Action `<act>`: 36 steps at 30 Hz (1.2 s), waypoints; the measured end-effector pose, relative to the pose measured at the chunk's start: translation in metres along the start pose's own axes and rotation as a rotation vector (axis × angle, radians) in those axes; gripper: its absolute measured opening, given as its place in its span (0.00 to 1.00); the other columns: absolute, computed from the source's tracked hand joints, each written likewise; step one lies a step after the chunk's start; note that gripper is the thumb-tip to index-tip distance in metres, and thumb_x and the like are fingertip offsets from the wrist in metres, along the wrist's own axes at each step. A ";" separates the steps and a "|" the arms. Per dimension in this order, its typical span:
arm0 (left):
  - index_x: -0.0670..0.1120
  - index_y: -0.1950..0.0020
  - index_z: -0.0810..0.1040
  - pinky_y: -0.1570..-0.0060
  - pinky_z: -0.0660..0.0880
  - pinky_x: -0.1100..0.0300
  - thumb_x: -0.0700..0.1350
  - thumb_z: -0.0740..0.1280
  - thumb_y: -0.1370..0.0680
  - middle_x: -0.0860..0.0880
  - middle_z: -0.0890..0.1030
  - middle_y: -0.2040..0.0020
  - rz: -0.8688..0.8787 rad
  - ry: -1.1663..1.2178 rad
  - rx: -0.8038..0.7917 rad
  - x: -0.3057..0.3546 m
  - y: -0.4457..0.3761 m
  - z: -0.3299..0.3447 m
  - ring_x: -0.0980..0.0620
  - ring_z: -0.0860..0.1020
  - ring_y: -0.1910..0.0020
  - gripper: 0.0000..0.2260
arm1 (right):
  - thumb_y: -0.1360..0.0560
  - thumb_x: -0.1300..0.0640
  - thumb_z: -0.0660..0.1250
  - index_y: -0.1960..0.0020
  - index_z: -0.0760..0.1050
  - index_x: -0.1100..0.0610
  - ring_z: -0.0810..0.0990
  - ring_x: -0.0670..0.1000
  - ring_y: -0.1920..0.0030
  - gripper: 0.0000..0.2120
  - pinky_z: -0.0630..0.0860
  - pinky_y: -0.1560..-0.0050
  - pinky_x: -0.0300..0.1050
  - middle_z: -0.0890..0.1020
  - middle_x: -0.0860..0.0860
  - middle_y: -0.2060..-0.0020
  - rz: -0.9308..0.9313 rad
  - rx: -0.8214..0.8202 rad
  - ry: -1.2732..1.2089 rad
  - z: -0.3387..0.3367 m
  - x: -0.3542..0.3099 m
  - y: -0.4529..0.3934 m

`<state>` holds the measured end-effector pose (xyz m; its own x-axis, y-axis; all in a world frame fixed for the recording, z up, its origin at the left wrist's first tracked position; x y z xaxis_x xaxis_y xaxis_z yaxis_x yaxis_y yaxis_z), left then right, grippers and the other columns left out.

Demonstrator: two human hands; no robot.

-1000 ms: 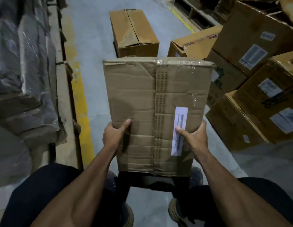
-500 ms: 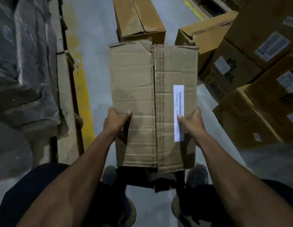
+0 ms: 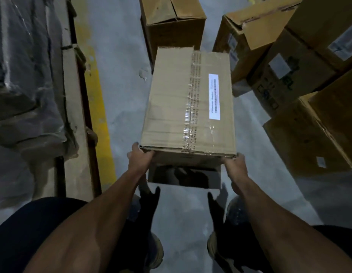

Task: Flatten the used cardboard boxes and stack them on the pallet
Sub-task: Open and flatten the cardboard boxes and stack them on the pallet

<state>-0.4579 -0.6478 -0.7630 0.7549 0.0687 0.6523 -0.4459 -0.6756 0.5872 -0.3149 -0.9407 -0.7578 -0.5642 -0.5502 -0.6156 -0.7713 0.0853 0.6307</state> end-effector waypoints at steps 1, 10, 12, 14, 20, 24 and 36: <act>0.44 0.26 0.66 0.38 0.73 0.49 0.50 0.69 0.28 0.39 0.70 0.31 0.018 0.036 -0.022 0.005 -0.003 0.000 0.36 0.72 0.34 0.32 | 0.33 0.52 0.71 0.25 0.63 0.58 0.74 0.53 0.47 0.39 0.74 0.43 0.53 0.75 0.55 0.36 0.000 0.010 -0.096 -0.003 -0.005 -0.003; 0.39 0.33 0.69 0.40 0.76 0.44 0.61 0.74 0.39 0.40 0.76 0.36 -0.004 0.094 -0.033 0.013 -0.002 -0.005 0.40 0.77 0.40 0.42 | 0.21 0.51 0.68 0.31 0.65 0.60 0.75 0.56 0.43 0.24 0.75 0.36 0.58 0.76 0.56 0.40 -0.028 0.003 -0.030 0.001 -0.018 0.003; 0.38 0.34 0.68 0.39 0.75 0.44 0.59 0.75 0.31 0.39 0.73 0.35 -0.021 0.017 0.000 0.007 0.010 -0.008 0.38 0.76 0.39 0.36 | 0.22 0.48 0.69 0.33 0.64 0.61 0.76 0.59 0.42 0.26 0.76 0.37 0.59 0.75 0.59 0.38 -0.009 0.013 0.022 0.001 -0.012 0.014; 0.38 0.34 0.67 0.39 0.74 0.43 0.60 0.72 0.28 0.38 0.73 0.35 -0.057 -0.045 0.048 -0.006 0.022 -0.013 0.36 0.75 0.39 0.34 | 0.23 0.47 0.70 0.31 0.62 0.62 0.76 0.61 0.40 0.30 0.76 0.38 0.60 0.74 0.60 0.37 0.038 0.003 0.057 -0.001 -0.001 0.026; 0.37 0.29 0.62 0.38 0.70 0.46 0.64 0.65 0.24 0.35 0.69 0.30 -0.157 -0.303 0.070 -0.051 0.067 -0.023 0.34 0.71 0.33 0.37 | 0.26 0.53 0.73 0.28 0.60 0.63 0.74 0.64 0.35 0.34 0.74 0.39 0.52 0.73 0.62 0.33 0.216 -0.012 0.198 -0.012 0.044 0.066; 0.38 0.32 0.64 0.34 0.68 0.46 0.60 0.65 0.24 0.36 0.70 0.32 -0.063 -0.446 0.108 -0.045 0.079 -0.018 0.35 0.70 0.32 0.32 | 0.27 0.56 0.70 0.25 0.57 0.59 0.72 0.64 0.33 0.36 0.72 0.34 0.55 0.69 0.62 0.31 0.151 0.011 0.344 -0.008 0.040 0.074; 0.46 0.26 0.69 0.26 0.57 0.46 0.60 0.45 0.23 0.43 0.65 0.23 1.225 -1.295 -0.351 0.043 0.081 0.070 0.41 0.59 0.23 0.32 | 0.17 0.43 0.56 0.20 0.34 0.42 0.29 0.65 0.23 0.36 0.41 0.24 0.65 0.27 0.58 0.24 -0.317 -0.100 0.940 0.041 0.008 0.060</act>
<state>-0.4285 -0.7509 -0.7208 -0.2620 -0.9597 0.1020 -0.9151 0.2806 0.2896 -0.3772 -0.9060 -0.7440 0.1588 -0.9733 -0.1654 -0.7934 -0.2256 0.5653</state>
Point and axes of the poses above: each hand's wrist, its own y-axis away from the middle knuckle, its own z-axis out of the palm, x = y × z, the point moved 6 cm from there along -y, towards the middle knuckle
